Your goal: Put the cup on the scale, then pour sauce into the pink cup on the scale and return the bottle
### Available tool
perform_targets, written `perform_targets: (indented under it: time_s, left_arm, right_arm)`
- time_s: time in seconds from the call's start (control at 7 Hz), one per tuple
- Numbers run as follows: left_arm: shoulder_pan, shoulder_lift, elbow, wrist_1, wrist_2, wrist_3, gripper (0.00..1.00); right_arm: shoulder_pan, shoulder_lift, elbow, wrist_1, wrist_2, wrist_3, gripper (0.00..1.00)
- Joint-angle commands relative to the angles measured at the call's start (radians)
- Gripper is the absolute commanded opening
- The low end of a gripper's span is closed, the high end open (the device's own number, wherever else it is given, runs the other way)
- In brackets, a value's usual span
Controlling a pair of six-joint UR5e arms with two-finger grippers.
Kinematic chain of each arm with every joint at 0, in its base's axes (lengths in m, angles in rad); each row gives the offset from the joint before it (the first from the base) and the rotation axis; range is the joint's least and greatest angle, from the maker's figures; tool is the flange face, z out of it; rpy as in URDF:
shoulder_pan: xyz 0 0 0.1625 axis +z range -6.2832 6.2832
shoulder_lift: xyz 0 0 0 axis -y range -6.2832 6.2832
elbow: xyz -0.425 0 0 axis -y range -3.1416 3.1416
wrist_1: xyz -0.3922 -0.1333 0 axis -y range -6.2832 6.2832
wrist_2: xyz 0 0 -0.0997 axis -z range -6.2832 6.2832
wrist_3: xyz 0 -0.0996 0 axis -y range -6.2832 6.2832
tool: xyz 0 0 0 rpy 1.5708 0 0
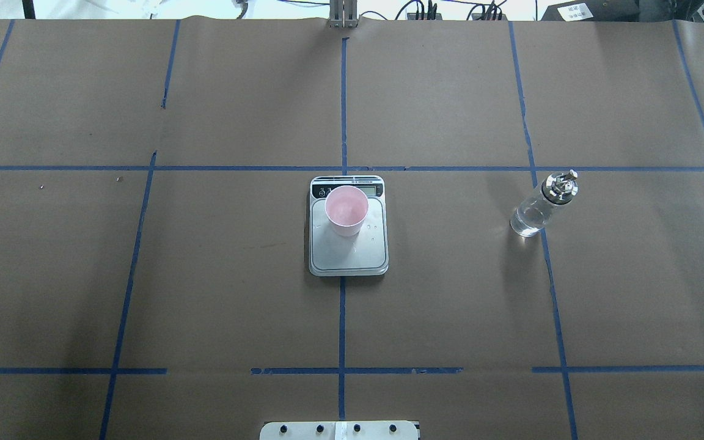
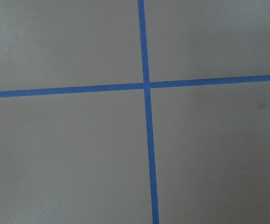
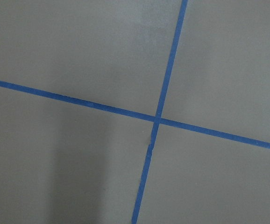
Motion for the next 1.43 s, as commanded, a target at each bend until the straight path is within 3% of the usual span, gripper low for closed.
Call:
perform_targets:
  time_s: [0.0,0.29,0.57,1.29]
  left_arm:
    - [0.003,-0.017,-0.021,0.117,0.001,0.017,1.0]
    - [0.003,-0.017,0.085,-0.036,0.001,0.017,1.0]
    - [0.003,-0.025,0.087,-0.09,0.115,0.017,1.0]
    - [0.003,-0.028,0.122,-0.119,0.053,0.016,1.0]
  right_arm:
    - [-0.004,0.038,0.002,-0.068,-0.007,0.0,1.0]
    - [-0.005,0.041,0.011,-0.068,-0.016,0.0,1.0]
    - [-0.016,0.039,0.039,-0.071,-0.016,-0.002,1.0]
    - [-0.042,-0.014,0.033,-0.065,-0.027,-0.002,1.0]
